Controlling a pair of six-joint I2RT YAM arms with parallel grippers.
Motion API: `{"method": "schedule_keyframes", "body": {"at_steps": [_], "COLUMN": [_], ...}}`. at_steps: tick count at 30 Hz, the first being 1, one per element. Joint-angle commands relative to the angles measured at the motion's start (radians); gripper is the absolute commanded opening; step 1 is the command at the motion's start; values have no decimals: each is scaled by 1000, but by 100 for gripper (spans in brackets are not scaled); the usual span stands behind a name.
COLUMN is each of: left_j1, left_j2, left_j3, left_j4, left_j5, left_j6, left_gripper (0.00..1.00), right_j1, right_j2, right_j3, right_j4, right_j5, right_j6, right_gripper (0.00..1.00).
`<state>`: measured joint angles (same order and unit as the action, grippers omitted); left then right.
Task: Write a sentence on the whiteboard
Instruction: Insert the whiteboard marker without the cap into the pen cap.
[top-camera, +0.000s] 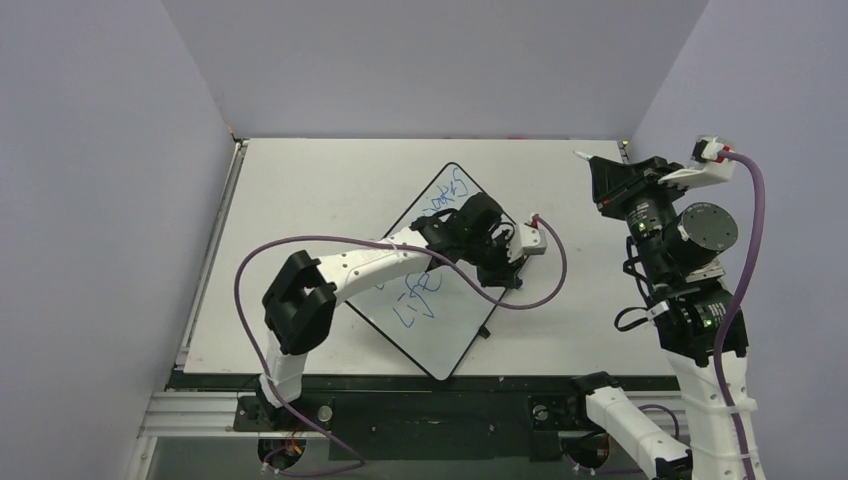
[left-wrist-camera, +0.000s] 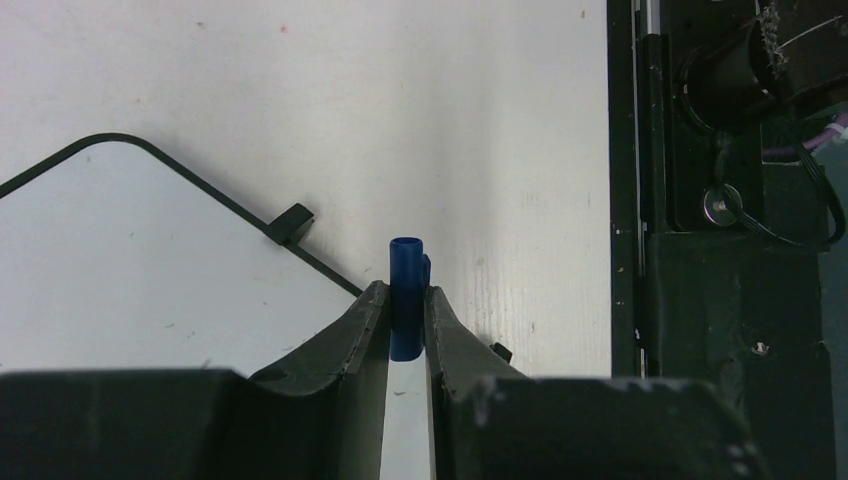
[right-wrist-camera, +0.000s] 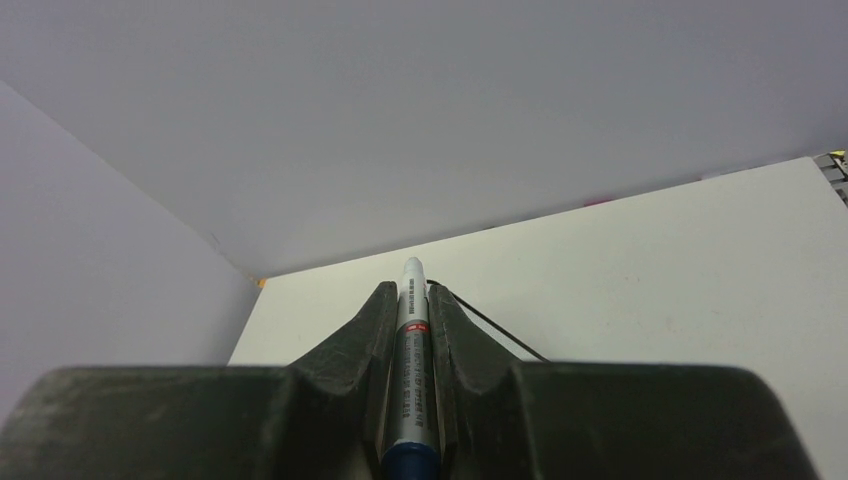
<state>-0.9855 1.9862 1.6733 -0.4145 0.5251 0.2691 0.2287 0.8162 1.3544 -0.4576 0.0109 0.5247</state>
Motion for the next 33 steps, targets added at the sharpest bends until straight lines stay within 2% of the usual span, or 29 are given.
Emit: {"method": "schedule_keyframes", "body": {"at_steps": [1,9,20,33], "left_j1": [25,50,158,203], "left_j2": [-150,-374,-579,-842], "left_j3": [-57,-337,-417,-740], "left_j4": [105,259,197,502], "left_j5": [-12,-33,-196,-252], "left_j6": [-4,114,-55,-26], "left_gripper": [0,0,0,0], "right_j1": [-6,-6,-3,34], "right_j2": [28,48,71,166], "right_j3": [33,4,-79,-180], "right_j4": [51,98,152,252], "right_j5": [-43,-90,-182,-510], "right_j6": [13,42,78,133], "right_gripper": [0,0,0,0]}}
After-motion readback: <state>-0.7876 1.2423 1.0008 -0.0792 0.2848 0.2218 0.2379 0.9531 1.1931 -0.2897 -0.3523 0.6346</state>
